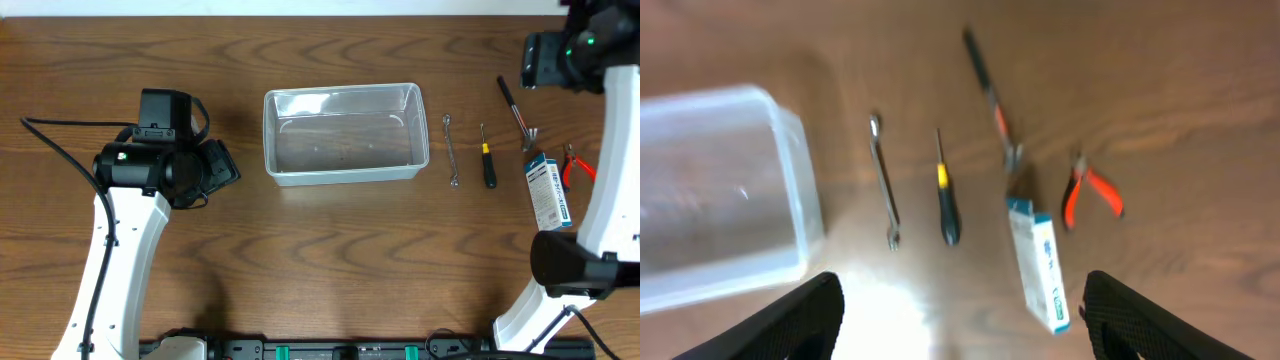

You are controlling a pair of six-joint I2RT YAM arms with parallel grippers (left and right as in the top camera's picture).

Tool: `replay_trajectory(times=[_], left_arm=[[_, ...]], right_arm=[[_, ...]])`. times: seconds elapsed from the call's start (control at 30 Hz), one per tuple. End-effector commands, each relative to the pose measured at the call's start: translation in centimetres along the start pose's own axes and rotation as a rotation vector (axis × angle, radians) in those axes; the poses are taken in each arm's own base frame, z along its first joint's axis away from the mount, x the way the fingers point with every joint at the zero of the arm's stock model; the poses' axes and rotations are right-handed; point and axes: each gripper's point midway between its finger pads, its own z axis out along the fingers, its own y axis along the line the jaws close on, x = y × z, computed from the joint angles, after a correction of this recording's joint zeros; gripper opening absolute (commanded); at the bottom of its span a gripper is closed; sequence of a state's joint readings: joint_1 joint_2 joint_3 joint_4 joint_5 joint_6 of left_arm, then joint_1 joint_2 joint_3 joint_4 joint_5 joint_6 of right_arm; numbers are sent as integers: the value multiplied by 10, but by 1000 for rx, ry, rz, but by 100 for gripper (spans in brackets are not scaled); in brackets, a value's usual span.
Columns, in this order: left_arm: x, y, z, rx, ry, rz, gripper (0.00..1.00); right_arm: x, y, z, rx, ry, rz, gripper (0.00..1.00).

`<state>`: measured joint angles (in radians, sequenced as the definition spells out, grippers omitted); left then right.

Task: Pack container
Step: 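Release the container and lift the right gripper toward the tools, then lower the right gripper and grasp the yellow-and-black screwdriver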

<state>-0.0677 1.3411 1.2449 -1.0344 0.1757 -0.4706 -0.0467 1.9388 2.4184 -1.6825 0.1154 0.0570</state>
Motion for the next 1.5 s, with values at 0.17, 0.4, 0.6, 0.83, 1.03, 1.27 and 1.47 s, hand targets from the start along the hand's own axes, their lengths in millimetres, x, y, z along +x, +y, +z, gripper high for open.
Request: replay_trajectory(times=[0.17,0.4,0.6,0.83,1.03,1.27,1.47], left_arm=[[-6,3,-2,-26,-24,35,71],[-7,4,-2,-33,-28,35,72],[-7,4,-2,-33,-27,35,73],[-6,4,-2,-34,-26,35,73],[-8,6,-2,-47,-34,35,74],[-8,7,-2,-50,-36,35,74],[-8,7,-2,-50,-35,35,74]], right_arm=[[38,7,101,-5,239,-98,80],[58,14,159,-19,274,-127,68],[70,18,194,-20,265,-134,63],[90,19,221,-21,280,-143,66],[101,21,239,-23,275,-160,65],[109,18,252,-12,262,-151,63],[115,10,262,-3,259,-115,64]])
